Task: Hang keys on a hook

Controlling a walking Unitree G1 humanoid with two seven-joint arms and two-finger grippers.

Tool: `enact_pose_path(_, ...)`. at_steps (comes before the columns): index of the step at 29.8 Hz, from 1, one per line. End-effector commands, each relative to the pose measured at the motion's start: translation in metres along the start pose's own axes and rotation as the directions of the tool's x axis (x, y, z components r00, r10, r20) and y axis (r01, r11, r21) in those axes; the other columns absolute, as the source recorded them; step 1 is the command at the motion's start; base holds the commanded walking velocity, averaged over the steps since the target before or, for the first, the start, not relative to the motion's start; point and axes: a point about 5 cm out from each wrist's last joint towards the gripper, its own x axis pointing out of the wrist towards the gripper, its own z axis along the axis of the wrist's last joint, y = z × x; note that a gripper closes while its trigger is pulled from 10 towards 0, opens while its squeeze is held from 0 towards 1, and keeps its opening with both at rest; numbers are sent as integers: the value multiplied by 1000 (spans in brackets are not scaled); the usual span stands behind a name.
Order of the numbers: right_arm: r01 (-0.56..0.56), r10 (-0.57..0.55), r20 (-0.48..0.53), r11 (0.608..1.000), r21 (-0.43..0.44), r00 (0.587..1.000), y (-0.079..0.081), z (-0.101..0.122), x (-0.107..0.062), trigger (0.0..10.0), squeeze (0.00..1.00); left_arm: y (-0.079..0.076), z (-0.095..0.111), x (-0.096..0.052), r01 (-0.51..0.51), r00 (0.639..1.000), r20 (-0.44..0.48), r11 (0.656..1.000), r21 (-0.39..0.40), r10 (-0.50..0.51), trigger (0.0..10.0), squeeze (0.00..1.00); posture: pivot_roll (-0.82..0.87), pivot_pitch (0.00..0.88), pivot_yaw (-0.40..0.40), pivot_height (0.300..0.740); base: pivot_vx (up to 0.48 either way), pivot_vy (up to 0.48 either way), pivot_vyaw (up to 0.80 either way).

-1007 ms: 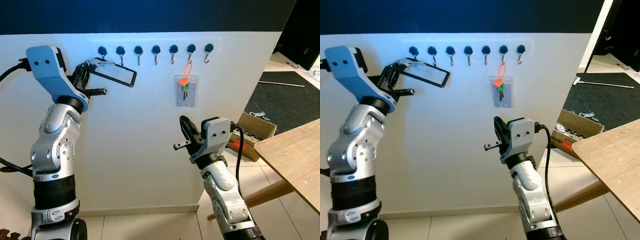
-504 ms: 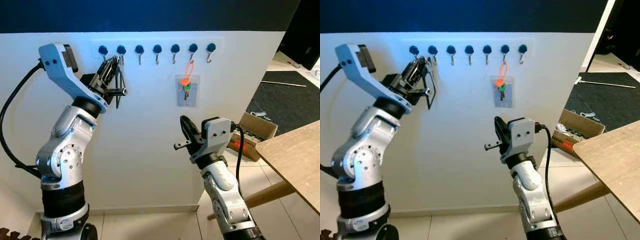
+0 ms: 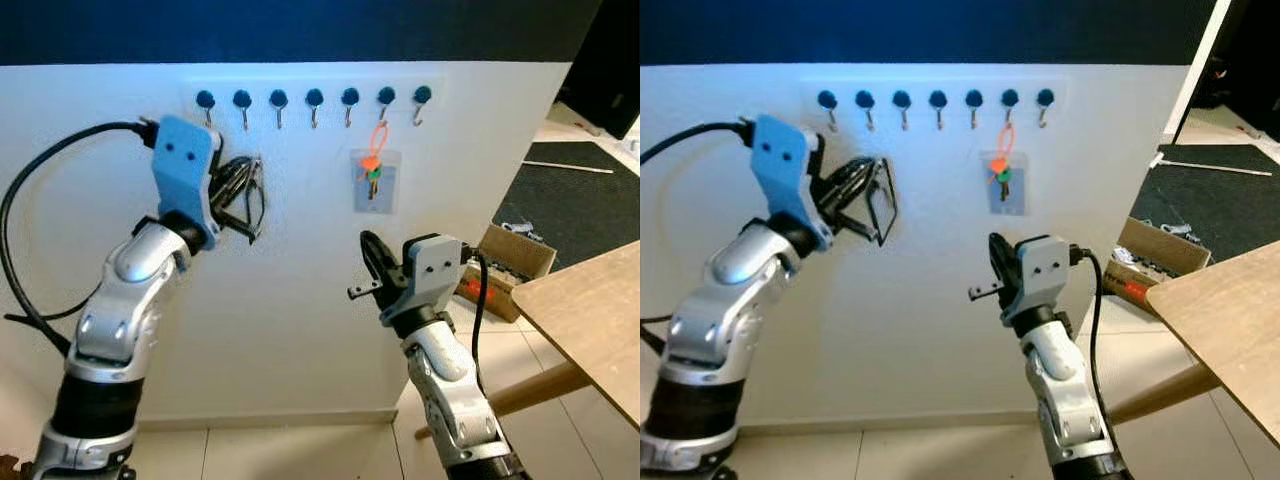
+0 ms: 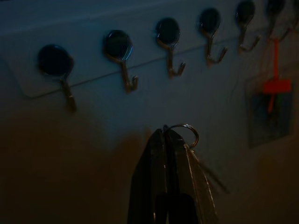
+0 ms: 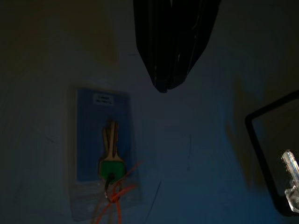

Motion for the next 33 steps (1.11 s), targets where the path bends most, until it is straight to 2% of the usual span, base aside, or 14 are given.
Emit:
enact_pose_path(1,2,-2,-26,1000,7,1000,1,-5,-2,10000,0,2,2,0,-8,1000,2,998,-56,8,10000,0,154,144,20,740,0,0,0)
enact_pose_path(4,1,-1,-25,1000,7,1000,1,-5,-2,10000,0,8,-5,0,-42,997,-59,999,28,43,10000,0,154,143,20,740,0,0,0)
enact_pose_path(6,1,-1,-24,1000,8,1000,1,-5,-2,10000,0,10,-17,-2,2,991,-134,974,227,29,10000,0,154,143,20,740,0,0,0)
enact_pose_path(10,1,-1,-25,1000,8,1000,1,-6,-2,10000,0,11,-19,-4,8,986,-163,974,225,29,10000,0,151,146,22,740,0,0,0)
enact_pose_path(12,3,-3,-26,1000,7,1000,1,-6,-2,10000,0,10,-12,-6,26,993,-114,999,30,-23,10000,0,149,147,23,740,0,0,0)
enact_pose_path(14,4,-3,-27,1000,7,1000,1,-6,-3,10000,0,10,-11,-7,44,991,-126,999,13,-42,10000,0,149,147,23,740,0,0,0)
enact_pose_path(17,4,-4,-27,1000,7,1000,1,-6,-3,10000,0,10,-16,-10,83,982,-177,989,119,-61,10000,0,159,146,25,740,0,0,0)
enact_pose_path(19,4,-4,-28,1000,7,1000,1,-6,-3,10000,0,15,-5,-9,46,992,-117,999,-2,-46,10000,0,151,149,28,740,0,0,0)
enact_pose_path(20,5,-5,-28,1000,9,1000,2,-6,-3,10000,0,23,-15,-17,67,977,-213,982,176,-28,10000,0,159,148,30,740,0,0,0)
enact_pose_path(22,4,-4,-28,1000,9,1000,2,-6,-3,10000,0,26,-12,-19,39,981,-191,998,39,-31,10000,0,156,148,30,740,0,0,0)
enact_pose_path(23,3,-3,-28,1000,10,1000,2,-7,-3,10000,0,27,-21,-21,72,959,-283,972,225,-5,10000,0,171,141,27,740,0,0,0)
enact_pose_path(31,-5,5,-27,1000,15,1000,3,-8,-2,10000,0,32,-4,-23,7,984,-180,1000,8,-5,10000,0,169,141,23,740,0,0,0)
enact_pose_path(32,-7,8,-27,1000,16,1000,4,-8,-2,10000,0,34,-8,-22,9,976,-215,985,174,29,10000,0,189,134,21,740,0,0,0)
enact_pose_path(33,-9,9,-26,1000,16,1000,4,-8,-1,10000,0,35,-2,-18,-43,986,-162,998,42,49,10000,0,189,134,21,740,0,0,0)
